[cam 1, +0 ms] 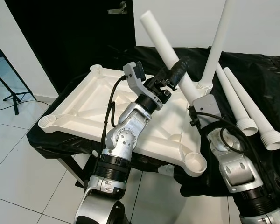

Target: Building children table

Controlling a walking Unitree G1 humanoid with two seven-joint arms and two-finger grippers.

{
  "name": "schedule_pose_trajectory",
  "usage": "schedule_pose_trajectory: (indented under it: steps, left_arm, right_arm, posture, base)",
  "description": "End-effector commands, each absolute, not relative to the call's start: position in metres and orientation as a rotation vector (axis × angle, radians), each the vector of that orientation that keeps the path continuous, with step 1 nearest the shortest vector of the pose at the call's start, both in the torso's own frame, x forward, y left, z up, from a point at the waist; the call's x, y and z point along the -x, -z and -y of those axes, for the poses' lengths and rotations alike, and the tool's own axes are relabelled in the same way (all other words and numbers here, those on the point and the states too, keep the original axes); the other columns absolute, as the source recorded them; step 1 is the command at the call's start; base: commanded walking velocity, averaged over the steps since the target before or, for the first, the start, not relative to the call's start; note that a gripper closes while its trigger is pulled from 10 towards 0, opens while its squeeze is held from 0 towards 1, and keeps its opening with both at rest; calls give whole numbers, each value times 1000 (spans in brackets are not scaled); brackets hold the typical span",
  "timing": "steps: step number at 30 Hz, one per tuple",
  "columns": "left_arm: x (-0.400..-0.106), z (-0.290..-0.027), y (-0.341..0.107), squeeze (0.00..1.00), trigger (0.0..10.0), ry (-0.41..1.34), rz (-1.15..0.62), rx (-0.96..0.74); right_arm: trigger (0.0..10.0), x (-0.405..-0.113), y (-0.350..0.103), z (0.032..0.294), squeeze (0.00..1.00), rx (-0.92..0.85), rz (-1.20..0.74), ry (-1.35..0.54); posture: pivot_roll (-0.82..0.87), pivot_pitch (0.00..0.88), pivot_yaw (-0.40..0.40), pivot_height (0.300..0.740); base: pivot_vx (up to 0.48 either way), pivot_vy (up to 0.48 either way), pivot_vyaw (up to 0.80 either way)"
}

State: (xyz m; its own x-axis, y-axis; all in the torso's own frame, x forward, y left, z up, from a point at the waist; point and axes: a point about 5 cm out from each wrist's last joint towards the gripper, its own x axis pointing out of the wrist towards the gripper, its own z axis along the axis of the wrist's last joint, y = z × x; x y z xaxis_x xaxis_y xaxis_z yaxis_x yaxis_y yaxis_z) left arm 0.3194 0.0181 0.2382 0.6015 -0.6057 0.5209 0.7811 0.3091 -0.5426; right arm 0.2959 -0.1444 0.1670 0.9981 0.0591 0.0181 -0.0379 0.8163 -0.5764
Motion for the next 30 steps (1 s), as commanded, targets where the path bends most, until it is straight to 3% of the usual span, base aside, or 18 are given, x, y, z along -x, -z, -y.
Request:
schedule_pose_trajectory:
  steps: [1, 6, 7, 9, 10, 12, 13, 14, 26, 28, 29, 30]
  left_arm:
    - [-310, -2, -253, 0, 10000, 1071, 314, 884]
    - [-308, -2, -253, 0, 10000, 1079, 322, 884]
    - [-307, -2, -253, 0, 2902, 1084, 326, 888]
    - [-307, -2, -253, 0, 2902, 1087, 330, 891]
    - [-306, -2, -252, 0, 0, 1093, 332, 899]
    - [-305, -3, -252, 0, 0, 1102, 338, 903]
    - [-305, -3, -252, 0, 0, 1102, 338, 903]
    - [-304, -3, -252, 0, 0, 1107, 341, 903]
    - [-301, 0, -251, 0, 0, 1128, 343, 902]
    - [-301, 0, -251, 0, 0, 1129, 343, 902]
    - [-301, 0, -251, 0, 0, 1130, 344, 902]
    - [-301, 0, -251, 0, 0, 1131, 345, 901]
  right_arm:
    - [0, -297, -167, 140, 0, 645, 64, -51]
    - [0, -299, -165, 135, 0, 671, 79, -70]
    - [0, -298, -165, 133, 0, 674, 85, -75]
    - [0, -298, -166, 132, 0, 674, 91, -75]
    - [0, -298, -166, 132, 0, 673, 95, -74]
    - [4431, -297, -168, 131, 0, 668, 101, -72]
    - [4431, -297, -168, 131, 0, 668, 101, -72]
    - [9882, -297, -169, 131, 0, 665, 107, -69]
    - [10000, -297, -182, 131, 0, 636, 144, -52]
    - [10000, -297, -185, 131, 51, 624, 151, -53]
    - [10000, -297, -188, 130, 1000, 607, 152, -62]
    - [10000, -297, -191, 129, 1000, 585, 145, -80]
  posture:
    - [87, 0, 49, 740]
    - [89, 0, 46, 740]
    - [89, 0, 45, 740]
    - [89, 0, 45, 740]
    - [87, 0, 45, 740]
    - [86, 0, 46, 740]
    - [86, 0, 46, 740]
    - [86, 0, 46, 740]
    - [79, 0, 48, 740]
    - [79, 0, 48, 740]
    - [77, 0, 48, 740]
    - [76, 0, 48, 740]
  base:
    - [0, 0, 0]
    - [0, 0, 0]
    - [0, 0, 0]
    - [0, 0, 0]
    - [0, 0, 0]
    - [0, 0, 0]
    - [0, 0, 0]
    - [0, 0, 0]
    - [0, 0, 0]
    - [0, 0, 0]
    - [0, 0, 0]
    - [0, 0, 0]
